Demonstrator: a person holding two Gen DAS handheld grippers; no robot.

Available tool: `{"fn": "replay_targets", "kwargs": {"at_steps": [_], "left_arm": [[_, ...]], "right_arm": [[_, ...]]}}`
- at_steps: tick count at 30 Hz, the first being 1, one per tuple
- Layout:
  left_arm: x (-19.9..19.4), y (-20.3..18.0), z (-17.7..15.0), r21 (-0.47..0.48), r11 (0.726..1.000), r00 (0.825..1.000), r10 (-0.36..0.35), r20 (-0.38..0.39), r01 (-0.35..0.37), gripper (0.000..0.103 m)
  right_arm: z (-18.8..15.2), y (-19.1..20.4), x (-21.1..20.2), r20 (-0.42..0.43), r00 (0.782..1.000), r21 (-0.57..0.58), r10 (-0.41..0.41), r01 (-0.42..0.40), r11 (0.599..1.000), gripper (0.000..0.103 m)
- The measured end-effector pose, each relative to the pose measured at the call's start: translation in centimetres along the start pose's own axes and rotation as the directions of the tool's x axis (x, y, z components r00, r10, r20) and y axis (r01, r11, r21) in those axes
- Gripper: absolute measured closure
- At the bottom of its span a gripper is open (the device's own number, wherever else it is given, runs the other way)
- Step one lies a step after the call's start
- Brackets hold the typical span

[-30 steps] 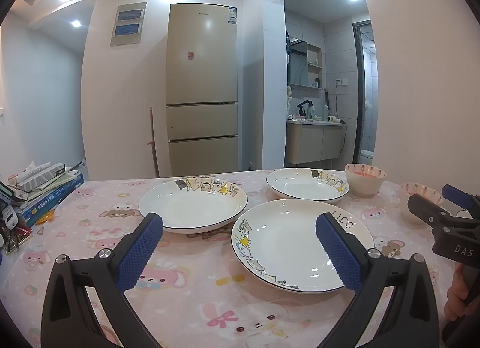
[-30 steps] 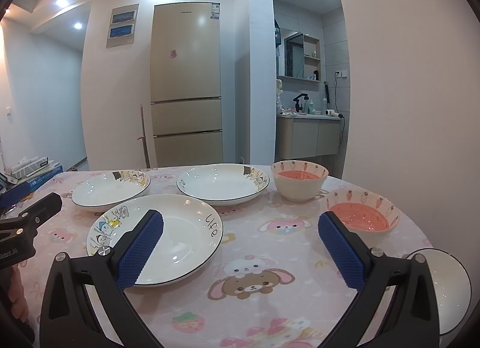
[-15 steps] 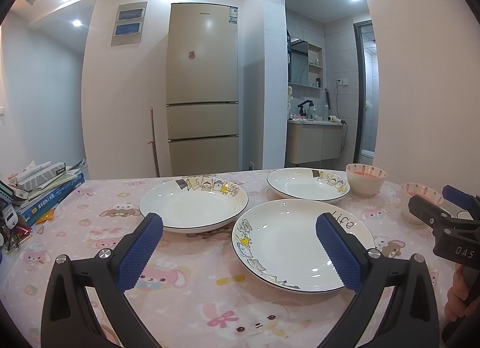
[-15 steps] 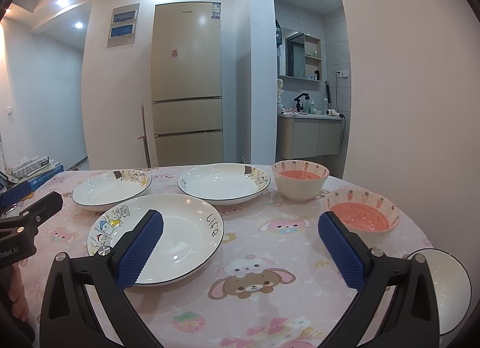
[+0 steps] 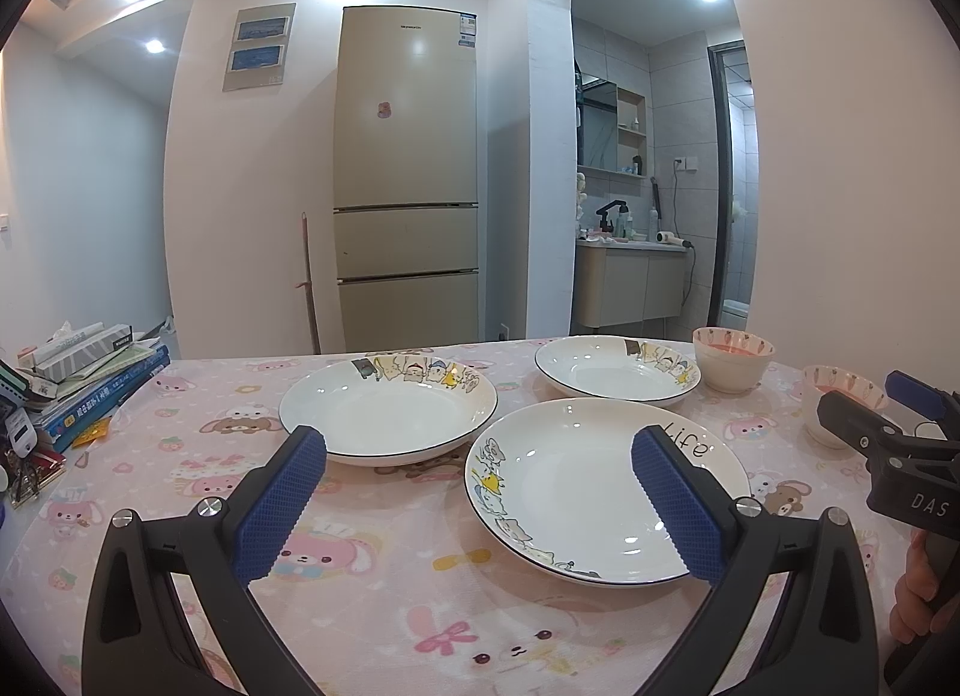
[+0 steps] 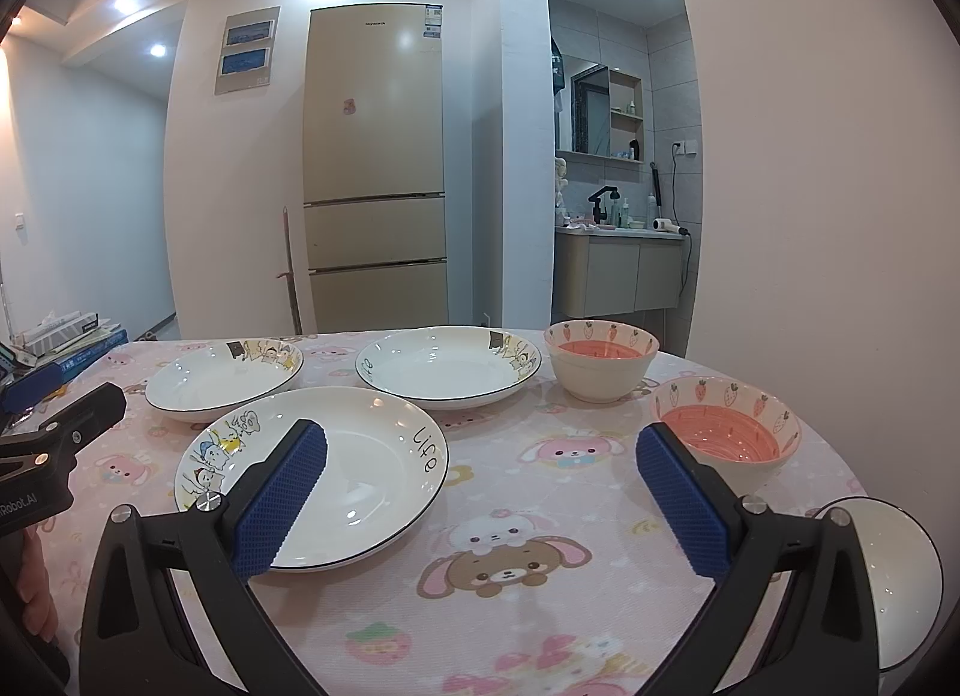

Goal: Organize plates and bowls

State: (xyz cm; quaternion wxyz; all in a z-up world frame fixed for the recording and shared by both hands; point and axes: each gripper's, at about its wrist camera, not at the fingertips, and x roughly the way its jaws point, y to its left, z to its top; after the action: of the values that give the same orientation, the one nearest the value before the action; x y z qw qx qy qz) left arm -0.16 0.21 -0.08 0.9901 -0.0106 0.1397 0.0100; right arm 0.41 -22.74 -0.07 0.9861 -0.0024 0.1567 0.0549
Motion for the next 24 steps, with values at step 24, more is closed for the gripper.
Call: {"fn": "replay_targets", "kwargs": {"at_steps": [24], "left_arm": [[-0.01, -0.02, -0.01, 0.0, 1.0, 1.0, 0.0, -0.001, 0.0, 0.0]], "right_arm": [[0.01, -0.03, -0.02, 0.001, 1.0, 0.002, -0.006, 0.006, 1.0, 0.0]]}}
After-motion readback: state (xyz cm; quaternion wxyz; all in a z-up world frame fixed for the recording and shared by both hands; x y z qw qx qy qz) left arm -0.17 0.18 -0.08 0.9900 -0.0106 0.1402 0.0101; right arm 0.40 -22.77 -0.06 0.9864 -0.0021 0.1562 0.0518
